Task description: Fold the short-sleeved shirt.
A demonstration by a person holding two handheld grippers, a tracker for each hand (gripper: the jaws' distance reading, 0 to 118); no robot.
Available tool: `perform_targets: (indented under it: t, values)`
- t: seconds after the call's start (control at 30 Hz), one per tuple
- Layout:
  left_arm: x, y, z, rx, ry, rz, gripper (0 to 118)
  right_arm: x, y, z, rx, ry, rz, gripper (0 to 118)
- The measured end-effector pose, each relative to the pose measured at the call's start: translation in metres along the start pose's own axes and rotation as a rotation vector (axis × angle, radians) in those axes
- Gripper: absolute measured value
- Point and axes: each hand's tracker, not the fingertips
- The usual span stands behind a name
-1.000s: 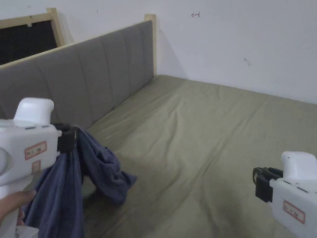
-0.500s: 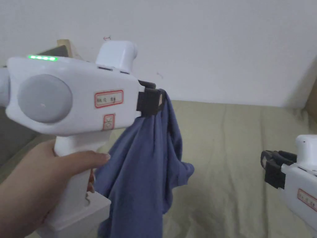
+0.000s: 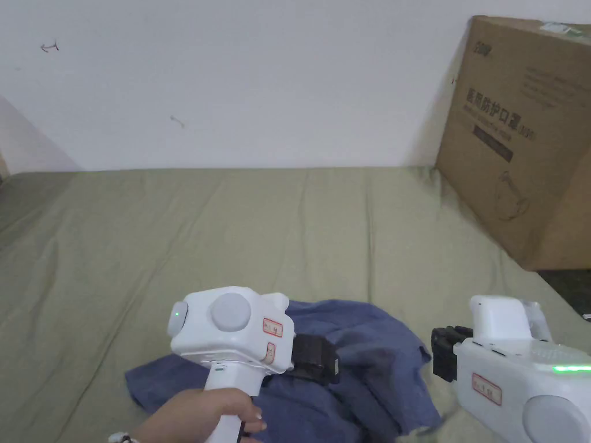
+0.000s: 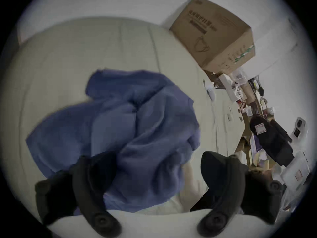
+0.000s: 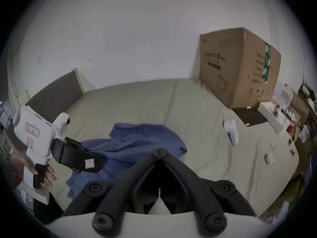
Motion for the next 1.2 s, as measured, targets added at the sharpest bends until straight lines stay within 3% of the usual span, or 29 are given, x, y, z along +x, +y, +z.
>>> perform_targets:
  t: [0.1,0.2,0.27,0.3,0.33,0.37,0.43,0.5,0.73,0.9,0.93,1.0,1.03,1.13,1.2]
  values:
    - [-0.003,-0.008,0.013,0.013,0.0,-0.021,102,0.001,-0.003,-0.005,-0.013,-0.004,-0.01,0]
    - [0.0,-0.014,0.07,0.322,0.058,-0.08,101,-0.003,0.002,-0.002,0.001,0.007,-0.025,0]
    - [-0.001,-0.031,0.111,0.501,0.074,-0.101,92,-0.007,0.008,0.002,0.023,0.014,-0.027,0]
    - [-0.001,-0.04,0.128,0.562,0.089,-0.121,82,-0.009,0.01,0.004,0.036,0.016,-0.025,0]
    - [0.0,-0.051,0.147,0.627,0.122,-0.142,60,-0.013,0.011,0.007,0.054,0.017,-0.021,0]
    - [-0.001,-0.062,0.16,0.676,0.171,-0.152,46,-0.016,0.013,0.011,0.074,0.017,-0.018,0]
    - [-0.005,-0.081,0.177,0.734,0.248,-0.149,39,-0.022,0.013,0.017,0.112,0.02,-0.029,0]
    - [-0.014,-0.096,0.185,0.76,0.294,-0.094,3,-0.028,0.012,0.022,0.157,0.031,-0.05,0]
    - [-0.066,-0.109,0.195,0.744,0.262,0.145,0,-0.039,0.013,0.028,0.234,0.035,-0.053,0]
    - [-0.139,-0.042,0.148,0.341,0.266,0.293,0,-0.037,0.018,0.019,0.201,0.04,-0.046,0]
    - [-0.155,-0.032,0.134,0.296,0.26,0.316,20,-0.035,0.018,0.017,0.192,0.039,-0.048,0]
    - [-0.173,-0.02,0.107,0.235,0.314,0.321,101,-0.032,0.016,0.013,0.177,0.039,-0.057,0]
    - [-0.184,-0.015,0.089,0.191,0.34,0.314,118,-0.03,0.015,0.011,0.167,0.039,-0.061,0]
    - [-0.203,-0.004,0.053,0.176,0.405,0.256,114,-0.024,0.011,0.0,0.135,0.021,-0.057,0]
    - [-0.211,0.0,0.031,0.133,0.362,0.263,112,-0.019,0.01,-0.011,0.106,0.003,-0.042,0]
